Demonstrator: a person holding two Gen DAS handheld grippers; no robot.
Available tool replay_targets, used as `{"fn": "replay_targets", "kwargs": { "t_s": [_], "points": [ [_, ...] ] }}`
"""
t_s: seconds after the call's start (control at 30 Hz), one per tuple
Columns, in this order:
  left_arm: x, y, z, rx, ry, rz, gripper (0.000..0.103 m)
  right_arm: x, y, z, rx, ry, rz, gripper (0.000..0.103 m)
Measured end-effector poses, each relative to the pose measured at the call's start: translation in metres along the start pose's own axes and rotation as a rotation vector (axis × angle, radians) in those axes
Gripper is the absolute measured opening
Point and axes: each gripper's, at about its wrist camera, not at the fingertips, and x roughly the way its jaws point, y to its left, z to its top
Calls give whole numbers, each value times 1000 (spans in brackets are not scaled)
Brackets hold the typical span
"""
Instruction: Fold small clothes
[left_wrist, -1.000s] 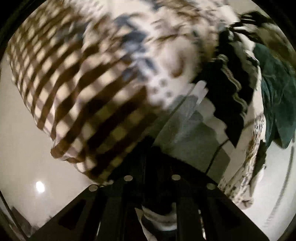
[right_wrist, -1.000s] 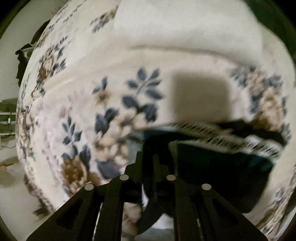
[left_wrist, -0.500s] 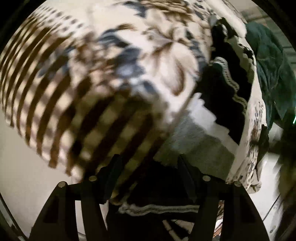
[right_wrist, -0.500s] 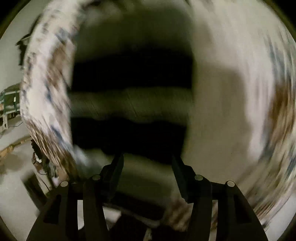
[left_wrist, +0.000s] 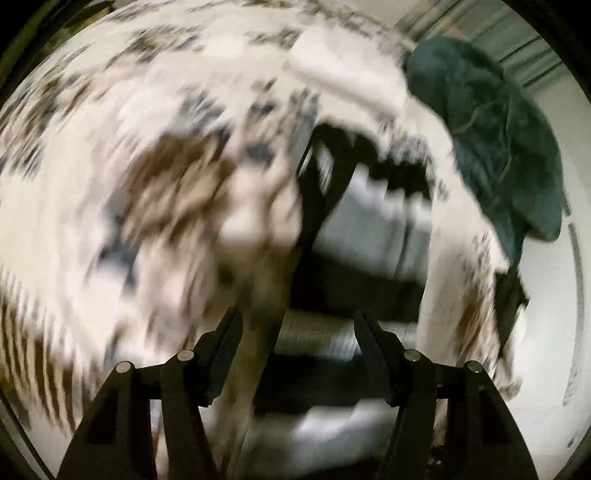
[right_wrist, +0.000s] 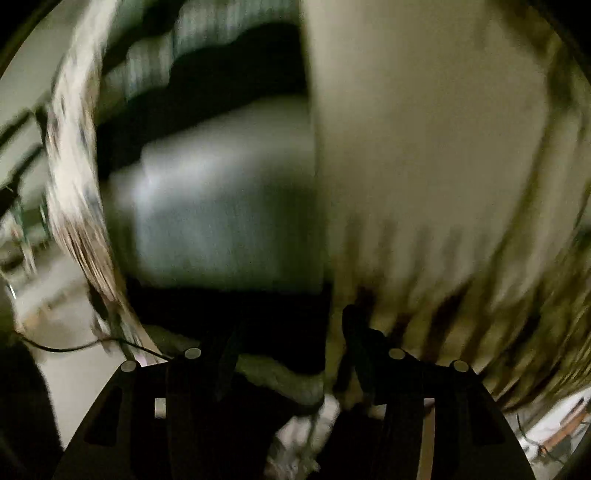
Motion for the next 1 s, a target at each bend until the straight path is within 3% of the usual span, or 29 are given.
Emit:
{"fn": "replay_targets", "kwargs": {
  "t_s": [0.13, 0.2, 0.3, 0.37, 0.4, 0.43, 0.53, 0.57, 0.6, 0.63, 0.77, 0.87, 1.0],
  "points": [
    [52, -18, 92, 16, -31, -34, 60, -62, 2, 90, 65, -192, 54, 56],
    [89, -26, 132, 30, -6, -29, 60, -87, 7, 141, 76, -298, 51, 56],
    [137, -30, 167, 71, 47, -11, 58, -107, 11, 225, 110, -382, 74, 56],
    [162, -34, 176, 126, 73, -4, 18, -106, 19, 268, 145, -388, 90, 56],
    [167, -32, 176, 145, 71, 9, 10, -102, 17, 290, 173, -378, 102, 56],
    [164, -28, 175, 148, 48, -2, 9, -102, 23, 302, 192, -372, 105, 56],
    [148, -10, 166, 112, -10, -36, 9, -78, 28, 326, 254, -341, 142, 56],
    [145, -3, 164, 87, -16, -50, 9, -70, 31, 331, 257, -341, 157, 47],
    [143, 3, 164, 62, -19, -61, 9, -66, 32, 333, 249, -346, 178, 19],
    [145, 6, 164, 46, -10, -71, 9, -63, 35, 334, 229, -341, 205, 14],
    [151, 5, 170, 48, -2, -64, 9, -69, 45, 335, 197, -395, 95, 10],
    [158, 13, 174, 34, 21, -67, 9, -73, 39, 342, 253, -432, 25, 1],
    [155, 13, 178, 20, 44, -111, 10, -68, 24, 350, 273, -390, 16, 2]
  ]
}}
